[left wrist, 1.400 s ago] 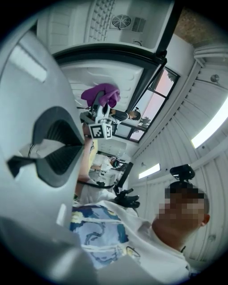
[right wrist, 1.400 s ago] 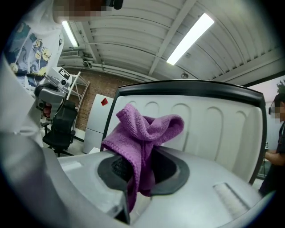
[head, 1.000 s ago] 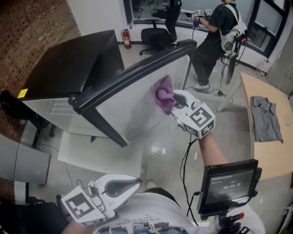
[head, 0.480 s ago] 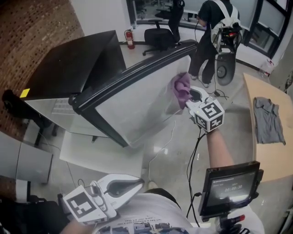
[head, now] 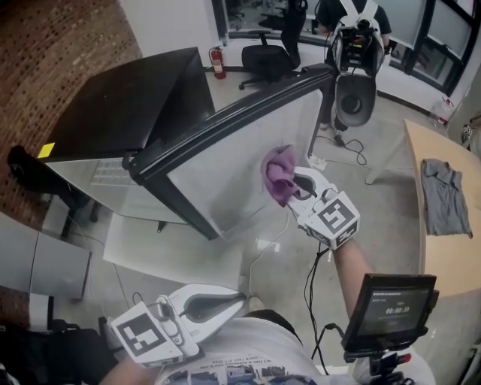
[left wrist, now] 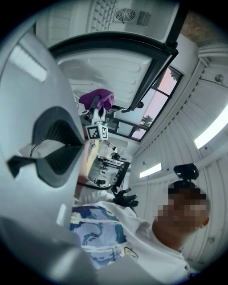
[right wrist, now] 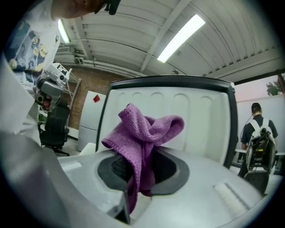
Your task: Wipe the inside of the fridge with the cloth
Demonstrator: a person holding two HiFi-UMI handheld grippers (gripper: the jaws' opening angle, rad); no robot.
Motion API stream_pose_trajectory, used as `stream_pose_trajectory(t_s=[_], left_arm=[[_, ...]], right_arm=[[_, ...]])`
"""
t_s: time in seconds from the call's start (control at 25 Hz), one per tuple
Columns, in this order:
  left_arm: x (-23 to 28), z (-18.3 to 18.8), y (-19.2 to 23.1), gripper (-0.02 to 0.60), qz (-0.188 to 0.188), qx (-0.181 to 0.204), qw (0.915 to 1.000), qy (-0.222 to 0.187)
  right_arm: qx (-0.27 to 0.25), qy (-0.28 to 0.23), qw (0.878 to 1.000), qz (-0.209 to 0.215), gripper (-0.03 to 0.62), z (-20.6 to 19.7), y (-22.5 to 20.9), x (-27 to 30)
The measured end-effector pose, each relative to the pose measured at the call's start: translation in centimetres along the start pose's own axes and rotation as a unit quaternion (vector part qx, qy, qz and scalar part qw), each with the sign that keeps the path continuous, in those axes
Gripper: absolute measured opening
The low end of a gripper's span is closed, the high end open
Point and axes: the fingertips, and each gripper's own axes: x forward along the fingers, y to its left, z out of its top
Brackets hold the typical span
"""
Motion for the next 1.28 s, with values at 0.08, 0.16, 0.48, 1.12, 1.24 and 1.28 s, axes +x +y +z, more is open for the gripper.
stream_pose_trajectory(t_s=[0.08, 0.16, 0.48, 1.12, 1.24, 1.28], left_arm=[[-0.2, 0.0, -0.1, 0.006, -0.003, 0.001, 1.0000, 0.000], [-0.5, -0.1, -0.2, 0.006, -0.005, 0.001, 1.0000, -0.001], [-2.7, -0.4, 0.1, 0.006, 0.003, -0.009, 0.9999, -0.003], [-2.8, -0.4, 0.8, 0.006, 0.013, -0.012, 0.9998, 0.003], [-2.2, -0.2, 0.9, 0.006, 0.011, -0.010, 0.9999, 0.004], [-2.1, -0.1, 0.9, 0.006, 0.011, -0.010, 0.9999, 0.004]], right_arm=[[-0.003, -0.006, 0.999, 0.034, 0.078, 0.6, 3.4, 1.2], [-0.010, -0.006, 0.998, 0.065, 0.078, 1.0, 6.4, 2.2], [-0.039, 0.005, 0.989, 0.141, 0.078, 0.9, 13.7, 5.2], [-0.041, 0.052, 0.994, 0.086, 0.078, -3.6, 6.8, 5.1], [-0.039, 0.058, 0.996, 0.063, 0.078, -4.4, 4.6, 4.5], [-0.036, 0.060, 0.996, 0.056, 0.078, -4.7, 3.8, 4.2]])
